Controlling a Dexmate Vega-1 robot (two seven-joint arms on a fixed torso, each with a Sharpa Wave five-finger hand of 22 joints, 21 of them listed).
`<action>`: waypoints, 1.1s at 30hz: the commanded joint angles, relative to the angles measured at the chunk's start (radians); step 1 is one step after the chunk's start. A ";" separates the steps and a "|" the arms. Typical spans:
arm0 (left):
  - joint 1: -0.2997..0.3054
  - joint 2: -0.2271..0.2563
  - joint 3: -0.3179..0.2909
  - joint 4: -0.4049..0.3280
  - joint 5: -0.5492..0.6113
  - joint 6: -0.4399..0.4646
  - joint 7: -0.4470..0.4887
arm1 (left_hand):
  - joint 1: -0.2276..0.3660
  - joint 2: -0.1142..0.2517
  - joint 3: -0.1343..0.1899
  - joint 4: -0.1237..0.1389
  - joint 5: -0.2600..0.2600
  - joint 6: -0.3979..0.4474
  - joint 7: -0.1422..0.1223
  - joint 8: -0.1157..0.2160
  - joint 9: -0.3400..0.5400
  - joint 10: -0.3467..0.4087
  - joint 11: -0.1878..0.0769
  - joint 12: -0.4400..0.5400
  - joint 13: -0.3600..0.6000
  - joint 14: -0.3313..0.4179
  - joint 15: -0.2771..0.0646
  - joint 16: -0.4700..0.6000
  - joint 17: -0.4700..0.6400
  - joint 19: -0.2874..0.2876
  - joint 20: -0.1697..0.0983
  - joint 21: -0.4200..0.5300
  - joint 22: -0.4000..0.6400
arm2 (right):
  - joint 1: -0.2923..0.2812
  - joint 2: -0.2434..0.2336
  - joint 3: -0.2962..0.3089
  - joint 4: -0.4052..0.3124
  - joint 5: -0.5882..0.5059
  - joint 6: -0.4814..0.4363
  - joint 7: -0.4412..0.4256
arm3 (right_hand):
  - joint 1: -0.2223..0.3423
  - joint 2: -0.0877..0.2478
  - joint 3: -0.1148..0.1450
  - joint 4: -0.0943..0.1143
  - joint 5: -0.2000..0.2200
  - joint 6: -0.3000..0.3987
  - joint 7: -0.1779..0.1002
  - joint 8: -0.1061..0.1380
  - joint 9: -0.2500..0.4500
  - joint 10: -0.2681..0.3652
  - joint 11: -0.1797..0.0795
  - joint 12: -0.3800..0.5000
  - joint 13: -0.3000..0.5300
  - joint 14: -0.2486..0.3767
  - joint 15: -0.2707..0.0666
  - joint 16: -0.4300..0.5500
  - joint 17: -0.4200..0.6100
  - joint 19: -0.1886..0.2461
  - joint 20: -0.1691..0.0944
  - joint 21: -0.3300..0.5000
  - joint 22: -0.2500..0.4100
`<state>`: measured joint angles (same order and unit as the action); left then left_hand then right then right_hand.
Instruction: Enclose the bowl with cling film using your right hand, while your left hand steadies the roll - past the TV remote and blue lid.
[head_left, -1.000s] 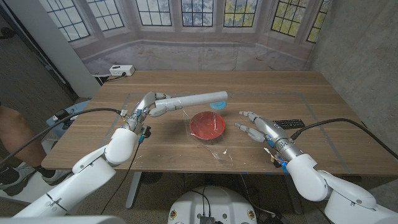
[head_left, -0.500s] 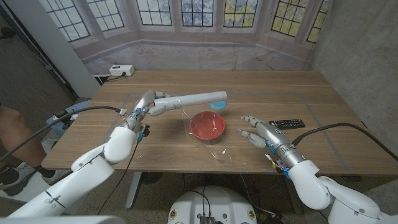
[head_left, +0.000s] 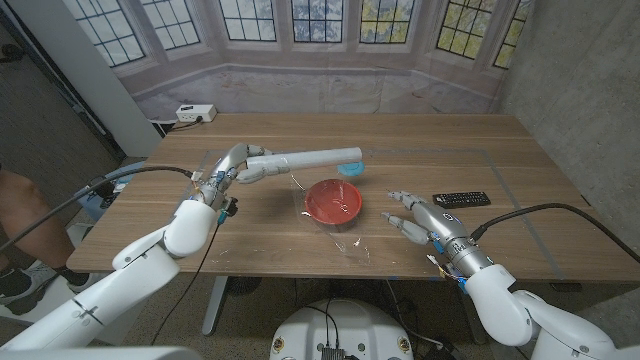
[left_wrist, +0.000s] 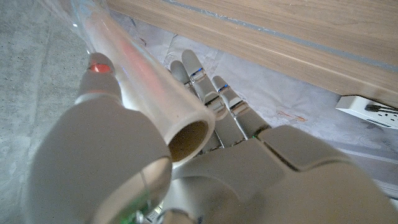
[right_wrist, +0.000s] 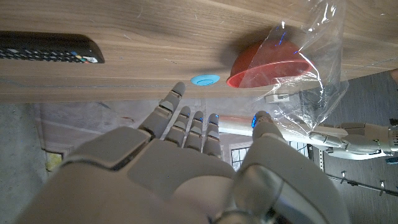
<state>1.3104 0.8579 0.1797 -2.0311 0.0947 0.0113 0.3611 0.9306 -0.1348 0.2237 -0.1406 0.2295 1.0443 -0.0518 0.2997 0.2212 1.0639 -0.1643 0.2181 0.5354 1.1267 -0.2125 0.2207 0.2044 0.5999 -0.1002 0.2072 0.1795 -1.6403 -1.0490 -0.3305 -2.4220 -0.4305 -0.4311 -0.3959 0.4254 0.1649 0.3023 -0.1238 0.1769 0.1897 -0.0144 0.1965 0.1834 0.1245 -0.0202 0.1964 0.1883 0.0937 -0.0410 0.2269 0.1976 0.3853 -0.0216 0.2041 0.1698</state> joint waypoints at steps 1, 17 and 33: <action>-0.033 0.023 -0.001 0.047 -0.005 -0.018 -0.023 | 0.192 0.204 0.006 0.002 0.005 -0.007 -0.002 0.004 0.001 -0.006 0.004 -0.005 0.002 -0.006 -0.002 -0.002 0.000 0.000 -0.007 0.000 0.001 | 0.008 0.007 -0.004 0.012 -0.001 0.021 0.021 | 0.008 -0.001 0.003 0.001 0.003 0.009 0.003 0.002 0.004 0.012 0.001 0.003 0.002 0.010 -0.028 0.003 0.005 0.009 -0.003 0.004 0.002; -0.062 0.035 0.018 0.072 -0.011 -0.037 -0.042 | 0.185 0.204 0.008 0.003 0.005 -0.010 -0.004 0.004 0.001 -0.010 0.005 -0.008 0.001 -0.010 -0.001 -0.005 -0.001 -0.003 -0.008 -0.001 0.001 | -0.049 -0.028 0.014 0.010 -0.004 0.068 0.024 | 0.018 0.003 0.009 -0.001 0.005 0.088 -0.017 0.026 0.005 0.043 -0.013 0.009 0.001 0.037 -0.037 0.009 0.004 0.030 -0.011 0.004 0.001; -0.092 0.032 0.047 0.113 0.001 -0.109 -0.041 | 0.179 0.205 0.009 0.004 0.004 -0.013 -0.004 0.004 0.001 -0.010 0.004 -0.008 0.002 -0.012 -0.001 -0.005 -0.001 -0.003 -0.010 0.000 0.001 | -0.097 -0.018 0.025 0.015 -0.019 0.085 -0.006 | 0.021 0.005 0.013 0.000 0.005 0.144 -0.016 0.038 0.006 0.058 -0.020 0.011 0.001 0.045 -0.046 0.010 0.005 0.040 -0.015 0.002 0.001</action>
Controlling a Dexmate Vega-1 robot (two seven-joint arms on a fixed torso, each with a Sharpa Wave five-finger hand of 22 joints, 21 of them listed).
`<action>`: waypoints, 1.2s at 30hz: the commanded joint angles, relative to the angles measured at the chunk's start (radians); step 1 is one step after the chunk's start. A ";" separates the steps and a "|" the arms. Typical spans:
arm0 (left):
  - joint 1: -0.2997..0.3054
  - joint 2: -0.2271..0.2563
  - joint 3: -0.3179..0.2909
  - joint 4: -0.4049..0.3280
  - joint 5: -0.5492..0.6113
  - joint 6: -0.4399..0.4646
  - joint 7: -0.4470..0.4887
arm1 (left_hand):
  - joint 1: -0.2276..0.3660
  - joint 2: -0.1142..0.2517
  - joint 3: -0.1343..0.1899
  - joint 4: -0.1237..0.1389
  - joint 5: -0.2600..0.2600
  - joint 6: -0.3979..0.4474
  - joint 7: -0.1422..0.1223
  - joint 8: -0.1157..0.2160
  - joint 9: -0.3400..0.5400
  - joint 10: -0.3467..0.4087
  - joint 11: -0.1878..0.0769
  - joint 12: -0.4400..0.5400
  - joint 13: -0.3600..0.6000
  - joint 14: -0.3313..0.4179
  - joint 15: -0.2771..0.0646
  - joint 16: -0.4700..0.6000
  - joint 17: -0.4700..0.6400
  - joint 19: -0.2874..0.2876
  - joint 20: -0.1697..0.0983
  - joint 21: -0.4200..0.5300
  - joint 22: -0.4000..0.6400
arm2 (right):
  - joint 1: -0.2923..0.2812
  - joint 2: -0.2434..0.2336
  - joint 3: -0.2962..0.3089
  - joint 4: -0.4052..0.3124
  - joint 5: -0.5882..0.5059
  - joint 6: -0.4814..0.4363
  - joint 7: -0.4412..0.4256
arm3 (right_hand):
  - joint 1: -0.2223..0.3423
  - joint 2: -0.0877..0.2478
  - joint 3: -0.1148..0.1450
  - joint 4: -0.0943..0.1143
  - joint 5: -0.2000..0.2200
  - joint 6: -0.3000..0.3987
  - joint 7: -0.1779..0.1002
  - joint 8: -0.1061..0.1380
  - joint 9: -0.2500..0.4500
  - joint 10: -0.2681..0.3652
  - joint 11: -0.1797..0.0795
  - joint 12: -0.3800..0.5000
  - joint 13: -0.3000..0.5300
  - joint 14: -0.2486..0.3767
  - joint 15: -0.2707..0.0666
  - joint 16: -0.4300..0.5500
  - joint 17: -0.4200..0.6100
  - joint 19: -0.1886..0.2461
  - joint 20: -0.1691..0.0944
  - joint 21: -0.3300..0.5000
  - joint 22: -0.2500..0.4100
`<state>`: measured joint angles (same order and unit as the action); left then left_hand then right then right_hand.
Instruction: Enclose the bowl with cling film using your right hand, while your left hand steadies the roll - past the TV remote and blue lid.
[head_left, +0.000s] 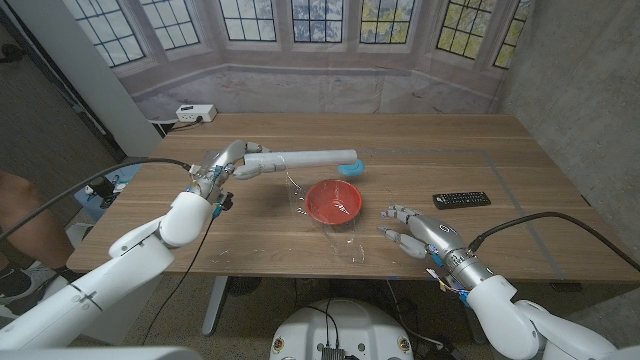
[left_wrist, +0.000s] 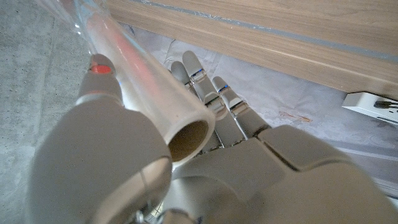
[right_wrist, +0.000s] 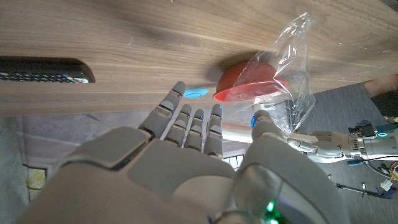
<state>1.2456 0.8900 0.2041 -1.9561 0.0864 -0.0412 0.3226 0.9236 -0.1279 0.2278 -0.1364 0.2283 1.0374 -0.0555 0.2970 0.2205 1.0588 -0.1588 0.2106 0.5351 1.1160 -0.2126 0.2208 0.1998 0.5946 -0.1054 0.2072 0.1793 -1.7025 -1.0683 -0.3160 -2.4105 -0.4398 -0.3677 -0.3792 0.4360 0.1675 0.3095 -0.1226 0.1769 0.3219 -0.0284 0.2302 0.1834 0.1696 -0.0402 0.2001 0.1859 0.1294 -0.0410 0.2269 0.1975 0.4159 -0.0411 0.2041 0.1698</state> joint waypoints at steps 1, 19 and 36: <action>-0.031 0.000 0.025 0.044 0.012 -0.065 -0.002 | 0.186 0.198 0.005 0.000 0.005 -0.007 0.000 0.007 0.002 -0.004 -0.001 0.000 0.002 -0.001 -0.001 -0.005 0.003 0.002 -0.005 0.000 0.001 | -0.040 0.000 0.011 0.004 -0.012 0.025 -0.026 | 0.011 0.002 0.006 -0.002 0.005 0.015 -0.001 0.004 0.006 0.014 0.000 0.007 0.004 0.011 -0.046 0.010 0.005 0.011 0.004 0.002 0.001; -0.149 -0.023 0.098 0.220 0.034 -0.283 -0.050 | 0.179 0.196 0.008 -0.001 0.004 -0.017 -0.008 0.004 0.002 -0.022 -0.002 -0.007 0.004 -0.021 -0.003 -0.016 -0.001 -0.006 -0.015 -0.003 0.002 | -0.063 0.044 0.003 0.034 -0.021 0.048 -0.062 | 0.017 0.003 0.010 -0.003 0.005 0.051 0.001 0.008 0.007 0.030 0.000 0.009 0.003 0.027 -0.050 0.014 0.005 0.022 0.000 0.002 0.001; -0.226 -0.057 0.148 0.353 0.066 -0.390 -0.056 | 0.168 0.200 0.012 0.003 0.003 -0.023 -0.009 0.003 0.001 -0.033 -0.003 -0.011 0.001 -0.039 -0.002 -0.023 -0.003 -0.015 -0.023 -0.005 0.002 | -0.112 0.036 0.020 0.015 -0.033 0.057 -0.059 | 0.032 0.005 0.019 -0.009 0.006 0.112 -0.009 0.018 0.007 0.060 -0.004 0.014 0.003 0.050 -0.058 0.017 0.003 0.033 -0.004 0.000 0.001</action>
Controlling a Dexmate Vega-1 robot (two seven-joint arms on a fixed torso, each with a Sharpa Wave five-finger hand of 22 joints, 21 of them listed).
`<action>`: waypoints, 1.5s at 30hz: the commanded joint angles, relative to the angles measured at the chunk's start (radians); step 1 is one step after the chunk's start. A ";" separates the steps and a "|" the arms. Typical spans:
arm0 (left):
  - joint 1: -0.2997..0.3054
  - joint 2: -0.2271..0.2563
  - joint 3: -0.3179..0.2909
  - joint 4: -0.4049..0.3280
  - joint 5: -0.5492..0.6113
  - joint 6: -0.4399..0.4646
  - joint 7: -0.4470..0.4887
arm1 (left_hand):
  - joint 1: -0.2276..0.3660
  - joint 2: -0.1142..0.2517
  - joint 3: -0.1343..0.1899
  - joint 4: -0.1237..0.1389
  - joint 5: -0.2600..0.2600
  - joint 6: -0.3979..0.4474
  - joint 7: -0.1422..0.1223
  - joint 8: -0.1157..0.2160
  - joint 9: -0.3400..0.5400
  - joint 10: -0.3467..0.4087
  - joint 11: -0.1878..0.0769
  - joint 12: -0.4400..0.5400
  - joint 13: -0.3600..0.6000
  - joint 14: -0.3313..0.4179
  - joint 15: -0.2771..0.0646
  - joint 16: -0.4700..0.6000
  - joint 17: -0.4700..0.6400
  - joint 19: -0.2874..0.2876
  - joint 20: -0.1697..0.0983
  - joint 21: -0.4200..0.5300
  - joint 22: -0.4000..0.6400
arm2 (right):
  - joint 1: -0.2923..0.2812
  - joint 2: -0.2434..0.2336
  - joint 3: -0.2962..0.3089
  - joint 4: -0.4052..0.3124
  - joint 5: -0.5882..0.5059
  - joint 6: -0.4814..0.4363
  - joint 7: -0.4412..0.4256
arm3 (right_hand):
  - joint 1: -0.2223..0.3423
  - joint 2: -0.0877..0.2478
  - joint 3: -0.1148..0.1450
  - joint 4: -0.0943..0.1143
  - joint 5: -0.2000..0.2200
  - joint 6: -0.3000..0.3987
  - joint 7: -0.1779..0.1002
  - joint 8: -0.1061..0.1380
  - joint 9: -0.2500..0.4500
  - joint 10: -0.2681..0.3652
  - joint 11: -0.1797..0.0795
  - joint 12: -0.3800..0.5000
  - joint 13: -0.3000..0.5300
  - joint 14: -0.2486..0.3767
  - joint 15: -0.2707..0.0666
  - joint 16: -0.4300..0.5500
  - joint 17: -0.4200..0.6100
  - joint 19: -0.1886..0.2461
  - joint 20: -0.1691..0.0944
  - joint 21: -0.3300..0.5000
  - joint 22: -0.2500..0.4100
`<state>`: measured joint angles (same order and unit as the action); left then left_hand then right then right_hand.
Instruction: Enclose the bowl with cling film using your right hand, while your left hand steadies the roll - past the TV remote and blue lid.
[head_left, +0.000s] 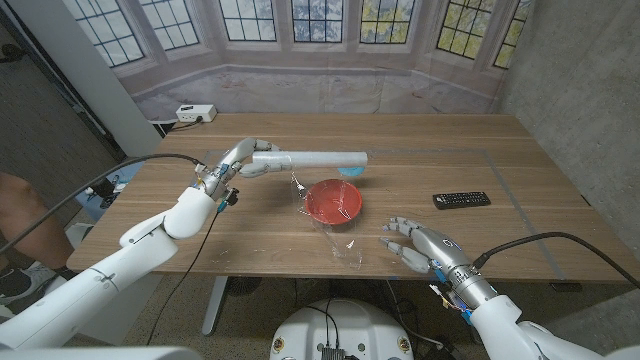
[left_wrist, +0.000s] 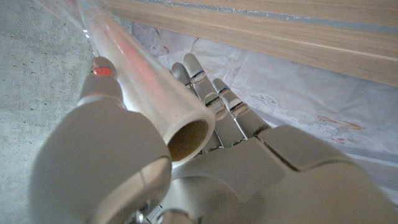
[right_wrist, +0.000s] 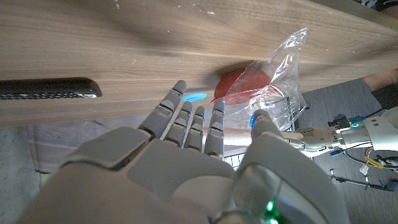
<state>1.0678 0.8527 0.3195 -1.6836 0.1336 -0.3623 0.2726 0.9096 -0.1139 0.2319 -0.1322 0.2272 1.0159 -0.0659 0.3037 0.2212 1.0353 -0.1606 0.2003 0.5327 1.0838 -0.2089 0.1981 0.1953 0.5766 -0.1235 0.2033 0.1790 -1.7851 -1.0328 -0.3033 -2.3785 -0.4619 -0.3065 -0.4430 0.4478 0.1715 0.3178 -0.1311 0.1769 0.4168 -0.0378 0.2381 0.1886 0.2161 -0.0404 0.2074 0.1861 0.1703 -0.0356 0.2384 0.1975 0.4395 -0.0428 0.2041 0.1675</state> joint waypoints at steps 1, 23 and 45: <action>-0.051 -0.022 0.034 0.085 0.020 -0.071 -0.005 | 0.182 0.186 0.008 -0.001 0.004 -0.002 0.001 -0.004 0.001 -0.010 -0.001 -0.001 0.003 -0.007 -0.006 -0.001 0.001 0.002 -0.005 -0.001 0.002 | -0.032 -0.002 0.009 -0.018 -0.014 -0.001 0.005 | 0.023 0.001 0.012 -0.002 0.006 0.022 0.002 0.012 0.002 0.017 -0.004 0.008 0.003 0.011 -0.063 0.006 0.003 0.011 -0.002 0.000 0.003; -0.111 -0.052 0.083 0.178 0.035 -0.124 -0.012 | 0.174 0.190 0.014 0.000 0.001 -0.009 -0.004 -0.005 0.000 -0.024 -0.003 -0.003 0.002 -0.025 -0.006 -0.005 0.000 -0.005 -0.004 -0.001 0.003 | -0.091 0.011 0.030 -0.018 -0.045 0.050 -0.030 | 0.075 0.025 0.052 -0.003 0.008 0.200 -0.025 0.038 0.002 0.120 -0.017 0.024 0.002 0.080 -0.086 0.021 0.007 0.064 -0.019 0.005 0.004; -0.187 -0.092 0.128 0.274 0.084 -0.200 0.014 | 0.168 0.191 0.018 -0.002 -0.002 0.006 -0.009 0.005 0.000 -0.028 -0.006 -0.003 0.001 -0.034 -0.005 -0.003 0.001 -0.011 -0.007 0.000 0.003 | -0.067 0.014 -0.009 -0.023 -0.141 -0.024 0.048 | 0.053 0.040 0.154 0.113 0.016 0.217 -0.080 -0.009 0.000 0.129 -0.035 0.002 0.003 0.077 -0.098 0.020 0.032 0.056 -0.034 -0.005 0.005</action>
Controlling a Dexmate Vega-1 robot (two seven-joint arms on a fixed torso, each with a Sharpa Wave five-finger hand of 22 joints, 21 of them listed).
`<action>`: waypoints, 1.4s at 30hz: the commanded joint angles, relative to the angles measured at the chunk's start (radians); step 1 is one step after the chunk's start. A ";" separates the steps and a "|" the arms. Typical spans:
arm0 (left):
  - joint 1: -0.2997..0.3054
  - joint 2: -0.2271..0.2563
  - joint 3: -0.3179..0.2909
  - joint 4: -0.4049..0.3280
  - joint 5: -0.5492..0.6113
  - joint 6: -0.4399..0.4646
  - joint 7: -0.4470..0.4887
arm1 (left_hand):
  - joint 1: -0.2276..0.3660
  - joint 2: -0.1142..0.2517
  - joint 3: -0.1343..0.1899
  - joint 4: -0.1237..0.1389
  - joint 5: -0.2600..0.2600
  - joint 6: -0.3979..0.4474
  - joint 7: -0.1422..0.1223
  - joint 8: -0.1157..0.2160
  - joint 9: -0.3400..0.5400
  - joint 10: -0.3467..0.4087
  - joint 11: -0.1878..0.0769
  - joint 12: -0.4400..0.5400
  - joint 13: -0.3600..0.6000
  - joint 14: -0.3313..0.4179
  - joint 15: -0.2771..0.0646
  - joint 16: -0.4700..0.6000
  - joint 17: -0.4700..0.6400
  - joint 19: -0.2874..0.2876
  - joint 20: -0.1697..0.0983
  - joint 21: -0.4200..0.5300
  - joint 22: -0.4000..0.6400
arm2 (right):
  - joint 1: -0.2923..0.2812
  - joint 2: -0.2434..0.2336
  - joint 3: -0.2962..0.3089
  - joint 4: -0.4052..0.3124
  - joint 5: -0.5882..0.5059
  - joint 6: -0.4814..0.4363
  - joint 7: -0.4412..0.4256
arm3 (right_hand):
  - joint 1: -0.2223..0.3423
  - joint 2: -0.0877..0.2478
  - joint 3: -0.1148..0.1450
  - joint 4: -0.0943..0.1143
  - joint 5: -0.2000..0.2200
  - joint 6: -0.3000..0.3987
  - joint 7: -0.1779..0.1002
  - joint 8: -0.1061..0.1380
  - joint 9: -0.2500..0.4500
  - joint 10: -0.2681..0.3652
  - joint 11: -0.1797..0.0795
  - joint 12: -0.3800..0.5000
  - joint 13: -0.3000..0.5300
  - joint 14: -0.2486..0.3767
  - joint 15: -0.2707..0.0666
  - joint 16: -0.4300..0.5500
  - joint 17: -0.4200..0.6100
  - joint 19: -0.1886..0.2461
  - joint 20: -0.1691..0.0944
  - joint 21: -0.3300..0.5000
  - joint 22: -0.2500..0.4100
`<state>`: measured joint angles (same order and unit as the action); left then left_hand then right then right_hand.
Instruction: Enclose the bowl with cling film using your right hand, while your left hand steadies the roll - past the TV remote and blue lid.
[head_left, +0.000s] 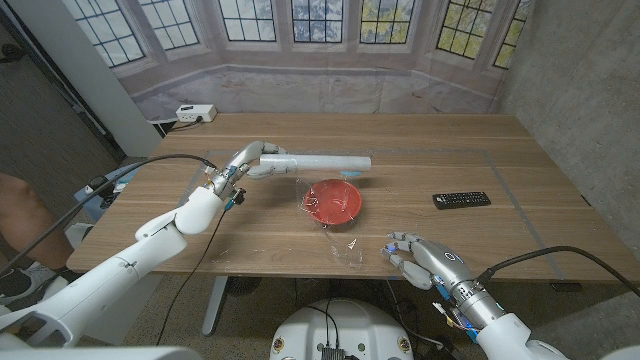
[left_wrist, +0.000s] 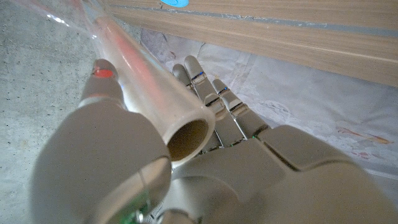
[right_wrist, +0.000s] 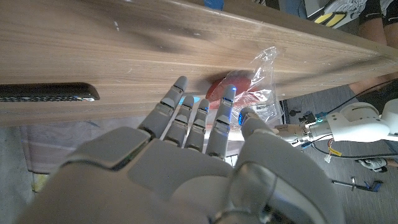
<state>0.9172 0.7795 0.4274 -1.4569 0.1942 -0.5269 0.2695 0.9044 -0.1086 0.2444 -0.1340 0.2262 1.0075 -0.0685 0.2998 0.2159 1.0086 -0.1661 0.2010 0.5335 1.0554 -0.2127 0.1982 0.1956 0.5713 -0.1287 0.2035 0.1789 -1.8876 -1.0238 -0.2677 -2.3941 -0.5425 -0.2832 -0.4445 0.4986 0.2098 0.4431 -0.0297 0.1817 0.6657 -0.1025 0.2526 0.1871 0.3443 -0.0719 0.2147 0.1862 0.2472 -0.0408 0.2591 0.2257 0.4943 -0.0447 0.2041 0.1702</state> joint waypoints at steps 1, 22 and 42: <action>-0.039 -0.020 0.022 0.052 0.023 -0.039 0.017 | 0.174 0.186 0.007 -0.001 -0.001 0.014 -0.006 0.008 0.005 -0.002 -0.001 -0.003 0.001 -0.006 -0.002 -0.003 0.001 -0.006 -0.002 -0.001 0.003 | 0.040 0.000 -0.049 -0.008 -0.068 -0.047 0.053 | 0.009 -0.001 0.039 0.011 0.010 -0.047 -0.028 -0.034 0.001 -0.003 -0.012 -0.009 0.003 -0.002 -0.094 -0.002 0.005 0.001 -0.033 -0.005 0.003; -0.050 -0.025 0.026 0.104 0.074 -0.107 0.085 | 0.173 0.186 0.013 -0.005 -0.004 0.013 -0.005 0.012 0.005 -0.007 -0.001 -0.003 0.001 -0.018 -0.003 -0.004 0.001 -0.011 -0.002 0.000 0.004 | 0.138 0.000 -0.144 -0.049 -0.154 -0.127 0.140 | 0.133 -0.013 0.120 -0.065 0.002 -0.150 -0.088 -0.074 0.001 -0.004 -0.074 -0.017 0.003 -0.017 -0.113 -0.014 -0.007 -0.008 -0.049 -0.006 0.003; -0.059 -0.031 0.038 0.131 0.098 -0.140 0.099 | 0.169 0.186 0.018 -0.005 -0.006 0.013 -0.005 0.017 0.005 -0.010 -0.003 -0.002 0.000 -0.028 -0.002 -0.002 0.003 -0.014 -0.001 0.001 0.004 | 0.191 -0.027 -0.216 -0.083 -0.220 -0.174 0.227 | 0.355 -0.009 0.196 -0.150 -0.002 -0.223 -0.117 -0.067 0.001 0.012 -0.129 -0.018 0.005 -0.018 -0.139 -0.023 -0.018 -0.022 -0.070 -0.006 0.003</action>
<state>0.8657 0.7551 0.4566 -1.3419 0.2796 -0.6511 0.3608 0.9009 -0.1051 0.2526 -0.1423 0.2233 1.0141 -0.0752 0.3077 0.2161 1.0015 -0.1696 0.2006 0.5333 1.0303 -0.2161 0.1983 0.1957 0.5589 -0.1305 0.2037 0.1789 -1.7270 -1.0294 -0.4392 -2.4528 -0.7093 -0.4234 -0.2776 0.8051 0.2019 0.6251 -0.1715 0.1806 0.4509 -0.2130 0.1776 0.1861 0.3482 -0.1803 0.1956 0.1889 0.2290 -0.0408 0.2398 0.2064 0.4805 -0.0459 0.2002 0.1700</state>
